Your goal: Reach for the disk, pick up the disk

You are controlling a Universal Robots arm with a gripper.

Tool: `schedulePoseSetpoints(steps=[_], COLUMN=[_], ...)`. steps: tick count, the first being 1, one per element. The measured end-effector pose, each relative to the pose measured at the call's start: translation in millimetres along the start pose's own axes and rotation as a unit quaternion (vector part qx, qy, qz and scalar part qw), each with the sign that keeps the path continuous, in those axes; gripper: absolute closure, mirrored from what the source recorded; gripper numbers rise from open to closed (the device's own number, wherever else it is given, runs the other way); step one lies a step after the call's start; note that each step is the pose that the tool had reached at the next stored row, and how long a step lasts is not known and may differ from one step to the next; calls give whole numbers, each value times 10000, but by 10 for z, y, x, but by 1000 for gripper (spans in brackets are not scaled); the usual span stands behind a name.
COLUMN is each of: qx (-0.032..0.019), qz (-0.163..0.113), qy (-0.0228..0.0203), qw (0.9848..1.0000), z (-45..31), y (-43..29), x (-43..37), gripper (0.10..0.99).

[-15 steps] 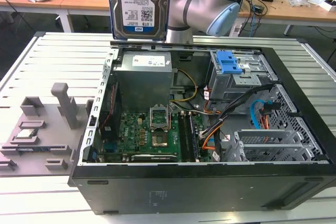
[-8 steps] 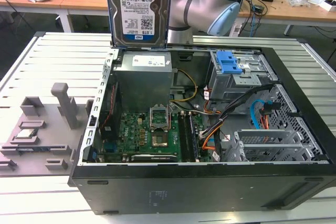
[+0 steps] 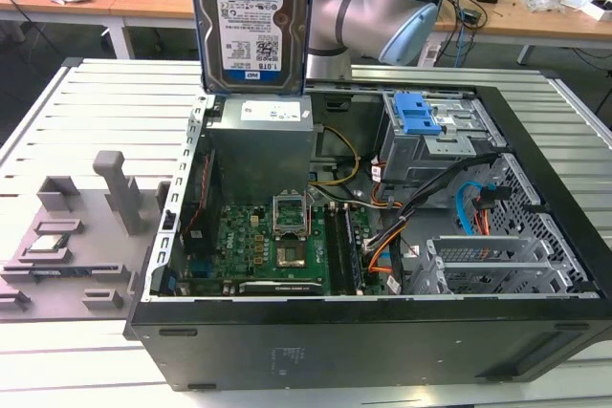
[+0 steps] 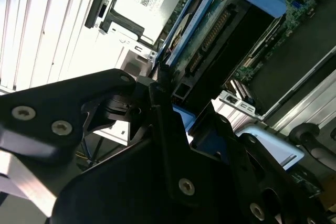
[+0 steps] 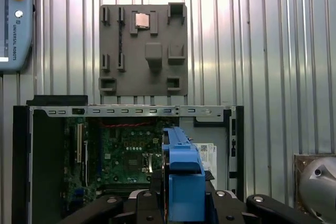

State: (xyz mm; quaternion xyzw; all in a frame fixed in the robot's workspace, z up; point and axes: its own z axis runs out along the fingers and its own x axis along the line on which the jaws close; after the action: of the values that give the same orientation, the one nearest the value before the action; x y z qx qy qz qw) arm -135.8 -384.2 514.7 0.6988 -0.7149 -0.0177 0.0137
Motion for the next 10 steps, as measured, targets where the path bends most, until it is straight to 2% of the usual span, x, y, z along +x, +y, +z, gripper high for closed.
schedulePoseSetpoints(steps=[10], qx=[0], qz=[0], qy=[0], qw=[10000], z=[0], y=[-2], x=[104], gripper=[718])
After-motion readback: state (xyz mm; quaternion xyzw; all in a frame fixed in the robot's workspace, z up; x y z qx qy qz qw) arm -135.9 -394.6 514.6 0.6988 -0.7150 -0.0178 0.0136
